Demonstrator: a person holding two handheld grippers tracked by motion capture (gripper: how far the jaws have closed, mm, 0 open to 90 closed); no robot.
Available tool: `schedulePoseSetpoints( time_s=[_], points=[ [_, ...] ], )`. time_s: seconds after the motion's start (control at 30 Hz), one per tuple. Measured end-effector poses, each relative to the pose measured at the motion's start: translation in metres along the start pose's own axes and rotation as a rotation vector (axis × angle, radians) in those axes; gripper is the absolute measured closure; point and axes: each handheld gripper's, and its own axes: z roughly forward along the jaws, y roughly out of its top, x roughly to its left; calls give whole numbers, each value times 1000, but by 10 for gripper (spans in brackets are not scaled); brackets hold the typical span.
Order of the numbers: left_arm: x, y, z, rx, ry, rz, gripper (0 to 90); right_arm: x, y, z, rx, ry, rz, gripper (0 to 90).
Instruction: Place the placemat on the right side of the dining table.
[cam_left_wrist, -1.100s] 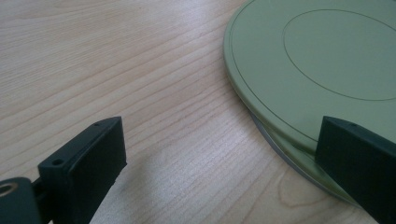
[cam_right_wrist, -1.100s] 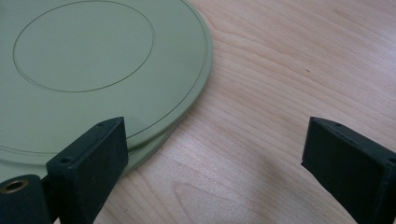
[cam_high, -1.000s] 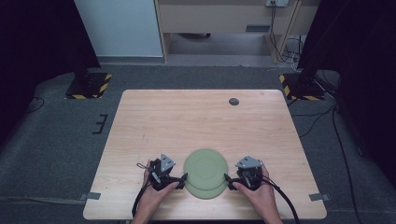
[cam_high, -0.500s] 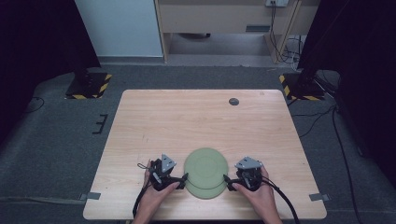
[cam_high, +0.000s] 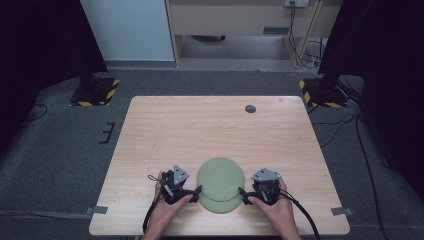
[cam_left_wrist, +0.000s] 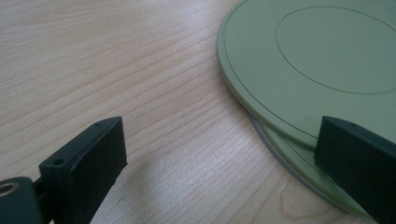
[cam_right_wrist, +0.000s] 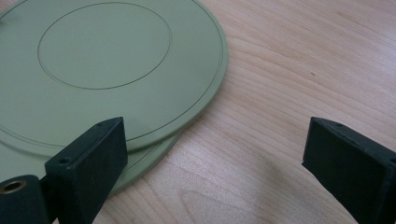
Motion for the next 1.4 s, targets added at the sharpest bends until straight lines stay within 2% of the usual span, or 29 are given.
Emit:
schedulePoseSetpoints(
  time_s=[0.23,0.4,0.53,0.83,0.97,1.1,1.27,1.4],
  points=[
    [0,1,1,-3,6,-1,28,-2,2,2,0,-10,16,65],
    [-2,0,0,1,2,2,30,1,1,0,3,11,4,76],
    [-1,1,1,3,1,-3,22,3,2,1,6,3,-10,63],
    [-1,2,2,2,11,-6,20,0,4,3,4,-2,18,50],
    [-2,1,1,2,6,-3,30,0,3,2,2,6,12,72],
    [-4,2,1,2,8,2,26,4,2,2,6,19,-17,58],
    [-3,2,2,0,12,-2,20,3,5,3,1,1,-11,49],
    [-3,2,3,0,9,-4,25,3,6,3,8,12,-5,72]
  ],
)
